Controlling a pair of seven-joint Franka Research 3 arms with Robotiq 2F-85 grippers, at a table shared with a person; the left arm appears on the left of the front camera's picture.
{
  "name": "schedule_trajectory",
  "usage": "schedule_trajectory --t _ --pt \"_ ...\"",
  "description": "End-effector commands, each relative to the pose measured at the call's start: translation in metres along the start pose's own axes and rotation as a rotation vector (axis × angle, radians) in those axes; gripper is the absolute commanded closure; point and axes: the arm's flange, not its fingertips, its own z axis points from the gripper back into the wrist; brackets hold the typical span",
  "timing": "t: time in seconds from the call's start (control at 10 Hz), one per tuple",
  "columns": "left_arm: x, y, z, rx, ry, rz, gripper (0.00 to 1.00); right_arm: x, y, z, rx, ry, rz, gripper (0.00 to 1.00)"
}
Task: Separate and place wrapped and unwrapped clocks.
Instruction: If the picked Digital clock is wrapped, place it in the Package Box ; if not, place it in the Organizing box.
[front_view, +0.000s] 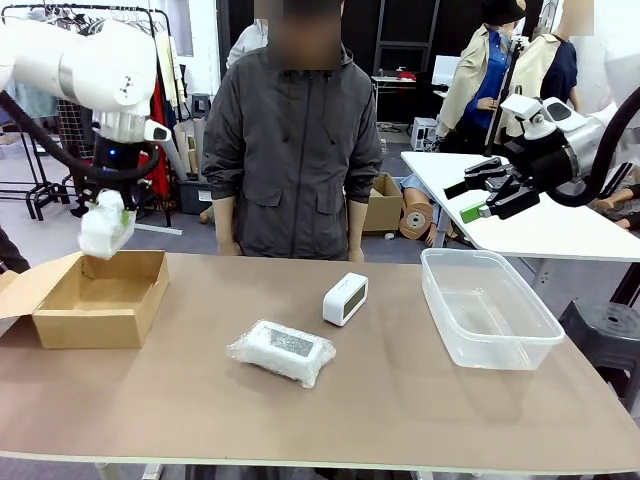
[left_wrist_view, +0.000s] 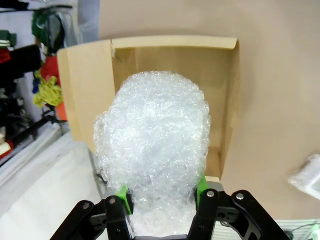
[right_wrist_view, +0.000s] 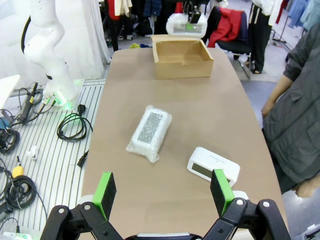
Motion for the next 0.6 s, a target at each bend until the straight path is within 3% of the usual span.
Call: schedule_trajectory --t 0.0,0.3,0.5 --pt "-0.027 0.01 -0.02 -0.051 0.004 0.027 1.0 0.002 0.0 0.0 0.001 -0.007 0.005 0.0" --pt "-0.032 0.016 -0.04 -0.084 0.008 0.042 1.0 0.002 0.0 0.0 0.001 -0.007 0.005 0.0" --pt "-0.019 0.008 -0.032 -0.036 0.029 0.018 1.0 0.002 0.0 0.0 0.001 -0.007 0.005 0.0"
